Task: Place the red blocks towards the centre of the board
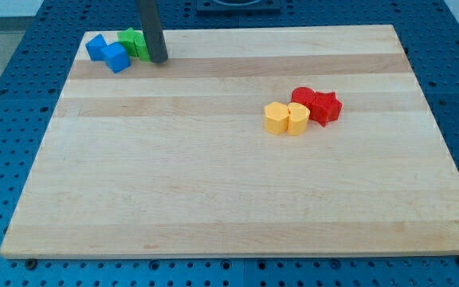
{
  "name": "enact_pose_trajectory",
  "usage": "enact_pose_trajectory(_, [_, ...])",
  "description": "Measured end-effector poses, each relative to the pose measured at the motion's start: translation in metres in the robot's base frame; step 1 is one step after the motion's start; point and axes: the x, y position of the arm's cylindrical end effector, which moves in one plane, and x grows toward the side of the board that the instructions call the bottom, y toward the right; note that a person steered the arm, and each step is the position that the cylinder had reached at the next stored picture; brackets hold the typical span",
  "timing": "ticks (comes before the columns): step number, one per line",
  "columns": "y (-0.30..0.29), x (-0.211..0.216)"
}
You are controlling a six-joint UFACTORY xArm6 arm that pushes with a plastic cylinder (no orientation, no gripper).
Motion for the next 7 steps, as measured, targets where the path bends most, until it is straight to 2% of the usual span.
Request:
enact_pose_trajectory(1, [0.019,0.039])
enact_pose_trajectory(2, [0.026,0.151])
enact_pose_trajectory(3, [0.119,0.21])
enact_pose_trajectory(5, [0.384,0.197])
enact_pose_trajectory(6, [0.364,0.169])
enact_pose_trajectory(7, [0.32,0.143])
